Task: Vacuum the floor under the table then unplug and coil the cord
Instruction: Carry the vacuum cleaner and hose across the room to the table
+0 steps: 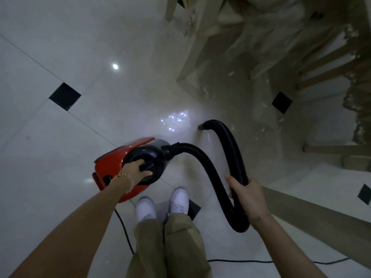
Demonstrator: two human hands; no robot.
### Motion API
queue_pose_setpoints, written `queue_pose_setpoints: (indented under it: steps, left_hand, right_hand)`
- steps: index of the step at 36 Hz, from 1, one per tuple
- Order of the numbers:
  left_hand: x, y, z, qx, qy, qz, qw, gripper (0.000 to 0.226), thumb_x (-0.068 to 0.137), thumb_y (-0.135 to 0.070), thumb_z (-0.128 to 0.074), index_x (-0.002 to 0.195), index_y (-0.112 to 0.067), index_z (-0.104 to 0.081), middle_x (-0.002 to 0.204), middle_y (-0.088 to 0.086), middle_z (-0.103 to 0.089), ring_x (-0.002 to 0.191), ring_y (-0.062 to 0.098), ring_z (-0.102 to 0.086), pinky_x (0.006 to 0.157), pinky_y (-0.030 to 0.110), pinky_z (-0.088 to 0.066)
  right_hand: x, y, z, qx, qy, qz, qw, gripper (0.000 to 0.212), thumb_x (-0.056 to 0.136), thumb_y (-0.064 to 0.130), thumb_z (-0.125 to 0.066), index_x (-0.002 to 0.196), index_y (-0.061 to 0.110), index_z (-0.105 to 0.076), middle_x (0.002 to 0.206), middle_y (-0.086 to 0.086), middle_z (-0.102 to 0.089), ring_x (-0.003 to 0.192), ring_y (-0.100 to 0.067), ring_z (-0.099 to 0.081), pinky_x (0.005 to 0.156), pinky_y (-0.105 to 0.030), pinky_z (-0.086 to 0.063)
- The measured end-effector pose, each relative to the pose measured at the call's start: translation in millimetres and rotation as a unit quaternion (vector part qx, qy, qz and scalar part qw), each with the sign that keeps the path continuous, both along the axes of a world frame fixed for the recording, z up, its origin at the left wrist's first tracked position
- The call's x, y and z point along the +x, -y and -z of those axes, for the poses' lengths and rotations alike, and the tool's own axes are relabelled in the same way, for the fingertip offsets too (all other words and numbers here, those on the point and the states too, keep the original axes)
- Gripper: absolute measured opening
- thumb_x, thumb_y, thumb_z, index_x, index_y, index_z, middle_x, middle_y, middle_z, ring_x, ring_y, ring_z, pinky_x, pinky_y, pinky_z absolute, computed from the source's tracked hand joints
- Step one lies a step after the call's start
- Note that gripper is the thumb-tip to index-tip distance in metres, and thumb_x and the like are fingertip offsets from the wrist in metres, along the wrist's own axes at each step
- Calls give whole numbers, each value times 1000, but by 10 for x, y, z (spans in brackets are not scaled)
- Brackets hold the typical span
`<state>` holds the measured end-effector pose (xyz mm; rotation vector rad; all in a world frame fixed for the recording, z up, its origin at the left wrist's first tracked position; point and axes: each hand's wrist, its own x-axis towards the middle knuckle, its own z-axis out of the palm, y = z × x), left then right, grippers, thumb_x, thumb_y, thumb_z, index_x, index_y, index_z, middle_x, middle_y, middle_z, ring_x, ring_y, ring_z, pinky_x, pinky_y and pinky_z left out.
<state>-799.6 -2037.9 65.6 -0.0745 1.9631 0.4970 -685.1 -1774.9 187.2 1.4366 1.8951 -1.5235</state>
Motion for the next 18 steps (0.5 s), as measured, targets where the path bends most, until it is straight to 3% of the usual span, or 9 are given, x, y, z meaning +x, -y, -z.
queue_pose_setpoints:
  steps: [6, 10, 18]
  left_hand:
    - [88, -12, 154, -4, 4, 3, 1000, 53, 91, -28, -58, 138, -7, -42, 135, 19, -52, 122, 36, -50, 101, 37, -39]
    - [189, 125, 242, 1, -5, -6, 1000, 41, 90, -29, -58, 125, -8, -50, 123, 18, -59, 109, 34, -56, 92, 37, -44]
    - [215, 278, 273, 0, -36, -41, 999, 44, 91, -27, -58, 129, -6, -49, 125, 19, -59, 113, 35, -55, 93, 36, -42]
  right_hand:
    - [49, 77, 85, -16, -18, -15, 1000, 13, 84, 17, -71, 80, 12, -59, 67, -5, -59, 58, -15, -53, 47, -16, -46]
    - [8, 131, 100, -23, -27, -49, 998, 12, 84, 16, -71, 81, 17, -59, 72, -3, -61, 62, -15, -55, 49, -13, -47]
    - [-143, 288, 180, -41, -8, -106, 993, 13, 84, 19, -72, 91, 13, -62, 75, -6, -62, 61, -13, -56, 49, -14, -47]
